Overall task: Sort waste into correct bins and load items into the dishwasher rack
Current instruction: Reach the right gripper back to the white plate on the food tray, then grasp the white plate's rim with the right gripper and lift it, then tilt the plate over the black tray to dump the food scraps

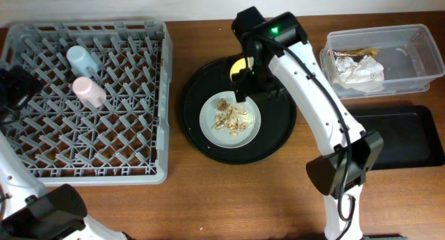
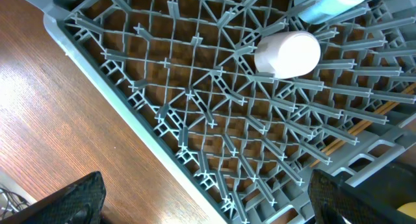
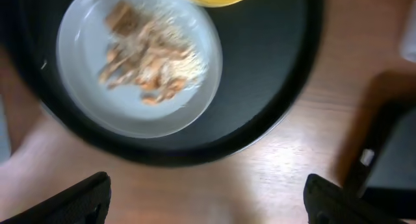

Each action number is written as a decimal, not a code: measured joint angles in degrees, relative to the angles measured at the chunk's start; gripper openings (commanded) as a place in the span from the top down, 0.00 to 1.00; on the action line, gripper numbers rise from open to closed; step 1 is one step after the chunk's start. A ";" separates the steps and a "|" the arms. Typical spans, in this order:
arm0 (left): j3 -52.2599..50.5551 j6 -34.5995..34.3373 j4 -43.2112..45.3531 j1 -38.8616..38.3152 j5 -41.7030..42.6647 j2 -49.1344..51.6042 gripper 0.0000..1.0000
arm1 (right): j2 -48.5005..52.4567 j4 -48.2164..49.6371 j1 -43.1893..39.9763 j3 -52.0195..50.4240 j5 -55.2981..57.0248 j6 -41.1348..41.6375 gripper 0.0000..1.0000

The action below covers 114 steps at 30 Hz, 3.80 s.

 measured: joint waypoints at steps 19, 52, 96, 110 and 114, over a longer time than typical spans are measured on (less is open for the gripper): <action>0.00 0.00 0.00 0.00 0.02 -0.02 0.01 | 6.36 44.76 18.75 -26.58 4.20 7.28 0.27; 0.00 0.00 0.04 0.24 0.02 -0.02 0.01 | 10.51 23.02 19.52 -9.18 12.57 9.81 0.96; 0.00 0.00 0.04 0.24 0.02 -0.02 0.01 | -0.74 7.23 -34.03 -8.68 8.00 13.79 0.96; 0.00 0.00 0.04 0.24 0.02 -0.02 0.01 | -0.76 8.35 -44.76 -8.79 -8.76 7.04 0.96; 0.00 0.00 0.02 0.24 0.02 -0.02 0.01 | -0.76 7.23 -47.28 -8.79 -13.35 4.33 0.96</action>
